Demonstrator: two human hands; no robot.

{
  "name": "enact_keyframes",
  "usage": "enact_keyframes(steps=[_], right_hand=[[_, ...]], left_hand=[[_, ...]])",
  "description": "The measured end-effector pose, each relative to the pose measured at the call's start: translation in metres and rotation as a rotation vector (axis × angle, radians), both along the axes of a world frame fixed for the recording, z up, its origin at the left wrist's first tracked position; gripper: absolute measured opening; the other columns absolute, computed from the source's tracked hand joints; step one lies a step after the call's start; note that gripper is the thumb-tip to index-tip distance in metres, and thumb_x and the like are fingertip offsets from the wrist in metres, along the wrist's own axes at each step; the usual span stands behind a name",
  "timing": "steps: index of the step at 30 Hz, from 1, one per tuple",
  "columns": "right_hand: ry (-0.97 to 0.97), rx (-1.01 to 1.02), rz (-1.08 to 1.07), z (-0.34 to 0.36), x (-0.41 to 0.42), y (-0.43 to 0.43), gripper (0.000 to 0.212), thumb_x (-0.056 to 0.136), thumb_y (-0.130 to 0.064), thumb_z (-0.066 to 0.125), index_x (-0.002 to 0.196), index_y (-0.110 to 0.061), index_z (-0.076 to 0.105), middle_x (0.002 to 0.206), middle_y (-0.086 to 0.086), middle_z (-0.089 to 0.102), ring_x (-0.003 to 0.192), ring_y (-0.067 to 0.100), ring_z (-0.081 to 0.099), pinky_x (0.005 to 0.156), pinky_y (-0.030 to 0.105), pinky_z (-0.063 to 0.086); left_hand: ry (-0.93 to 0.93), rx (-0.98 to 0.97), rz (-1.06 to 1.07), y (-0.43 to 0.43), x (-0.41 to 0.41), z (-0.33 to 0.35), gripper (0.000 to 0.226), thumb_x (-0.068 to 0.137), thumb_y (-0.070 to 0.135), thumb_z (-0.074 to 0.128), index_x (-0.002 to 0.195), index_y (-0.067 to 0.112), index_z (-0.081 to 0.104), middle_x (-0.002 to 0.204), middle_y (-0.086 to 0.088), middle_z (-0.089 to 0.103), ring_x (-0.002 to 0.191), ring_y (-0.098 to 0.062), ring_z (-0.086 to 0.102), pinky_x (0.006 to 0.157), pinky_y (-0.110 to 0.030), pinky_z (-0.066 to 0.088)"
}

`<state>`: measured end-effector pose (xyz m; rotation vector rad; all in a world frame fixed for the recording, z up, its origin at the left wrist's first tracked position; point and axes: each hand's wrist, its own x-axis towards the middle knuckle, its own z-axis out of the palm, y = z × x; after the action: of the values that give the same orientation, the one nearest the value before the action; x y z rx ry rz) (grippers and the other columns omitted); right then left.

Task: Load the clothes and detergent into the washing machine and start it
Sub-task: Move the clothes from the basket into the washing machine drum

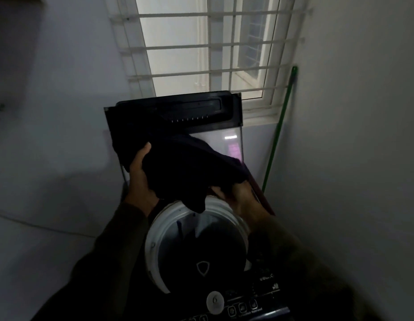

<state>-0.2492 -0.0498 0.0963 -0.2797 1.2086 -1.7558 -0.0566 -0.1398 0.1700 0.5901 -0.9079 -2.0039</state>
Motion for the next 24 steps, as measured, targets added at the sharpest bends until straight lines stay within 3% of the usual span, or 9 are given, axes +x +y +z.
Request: enact_keyframes(steps=[2,4,6,9,12,15,17,21,24], right_hand=[[0.047,-0.026,0.028,0.008,-0.01,-0.007,0.018,0.1,-0.005,0.044,0.1,-0.018,0.055,0.099,0.009,0.059,0.089,0.023,0.061,0.085,0.042,0.054],[0.241,-0.017,0.032,0.019,-0.014,-0.014,0.021,0.099,0.0,0.044,0.098,-0.015,0.057,0.091,0.006,0.059,0.074,0.012,0.062,0.07,0.029,0.054],[0.492,-0.068,0.031,0.033,-0.013,-0.018,0.024,0.097,0.007,0.043,0.111,-0.006,0.057,0.097,0.007,0.062,0.076,0.01,0.062,0.068,0.022,0.051],[0.811,0.018,0.201,0.047,0.0,-0.023,0.047,0.09,0.007,0.043,0.132,-0.014,0.044,0.101,0.013,0.062,0.072,0.008,0.06,0.059,0.015,0.047],[0.744,0.198,0.3,0.04,0.026,-0.025,0.042,0.093,-0.018,0.055,0.128,-0.016,0.03,0.091,0.008,0.062,0.076,0.015,0.061,0.067,0.027,0.051],[0.715,0.218,0.24,0.026,0.045,-0.024,0.025,0.088,-0.022,0.051,0.099,0.0,0.057,0.087,0.008,0.063,0.084,0.021,0.061,0.074,0.035,0.049],[0.531,0.192,0.265,0.02,0.049,-0.015,0.021,0.09,-0.012,0.047,0.085,-0.008,0.066,0.083,0.005,0.066,0.081,0.019,0.062,0.076,0.034,0.05],[-0.041,0.087,0.494,0.003,0.042,0.0,0.033,0.081,-0.024,0.062,0.112,-0.018,0.07,0.111,0.006,0.063,0.119,0.032,0.052,0.104,0.046,0.031],[-0.012,0.145,0.557,-0.003,0.054,0.009,0.049,0.087,-0.058,0.057,0.121,-0.025,0.068,0.123,0.003,0.067,0.125,0.033,0.056,0.099,0.058,0.044]], left_hand=[[-0.041,0.006,0.023,-0.003,0.007,-0.012,0.049,0.096,0.042,0.053,0.136,0.013,0.057,0.124,-0.011,0.067,0.107,-0.023,0.068,0.082,-0.034,0.058],[-0.096,0.008,0.035,-0.01,0.014,-0.028,0.053,0.094,0.041,0.058,0.139,0.014,0.054,0.133,-0.017,0.061,0.108,-0.026,0.068,0.08,-0.034,0.058],[-0.172,0.009,0.072,-0.012,0.018,-0.038,0.062,0.087,0.042,0.069,0.141,0.017,0.053,0.14,-0.023,0.049,0.107,-0.034,0.067,0.079,-0.034,0.058],[-0.305,-0.076,0.182,-0.01,0.016,-0.05,0.072,0.072,0.038,0.085,0.136,0.023,0.055,0.133,-0.01,0.062,0.119,-0.031,0.062,0.095,-0.045,0.053],[-0.375,-0.179,0.256,0.004,0.003,-0.057,0.072,0.074,0.021,0.085,0.135,0.026,0.048,0.125,-0.001,0.065,0.109,-0.019,0.067,0.088,-0.04,0.057],[-0.379,-0.244,0.323,0.011,-0.005,-0.064,0.073,0.075,0.015,0.084,0.134,0.028,0.042,0.125,0.004,0.061,0.109,-0.013,0.065,0.086,-0.032,0.057],[-0.39,-0.274,0.346,0.013,-0.005,-0.068,0.072,0.075,0.015,0.085,0.132,0.026,0.042,0.125,0.004,0.06,0.11,-0.012,0.064,0.089,-0.031,0.056],[-0.337,-0.079,0.324,0.008,0.004,-0.09,0.08,0.064,0.028,0.093,0.132,0.024,0.05,0.128,-0.003,0.064,0.11,-0.017,0.067,0.087,-0.037,0.058],[-0.299,0.055,0.212,0.016,0.006,-0.107,0.091,0.056,0.037,0.096,0.135,0.026,0.052,0.13,-0.007,0.065,0.11,-0.025,0.068,0.088,-0.044,0.057]])
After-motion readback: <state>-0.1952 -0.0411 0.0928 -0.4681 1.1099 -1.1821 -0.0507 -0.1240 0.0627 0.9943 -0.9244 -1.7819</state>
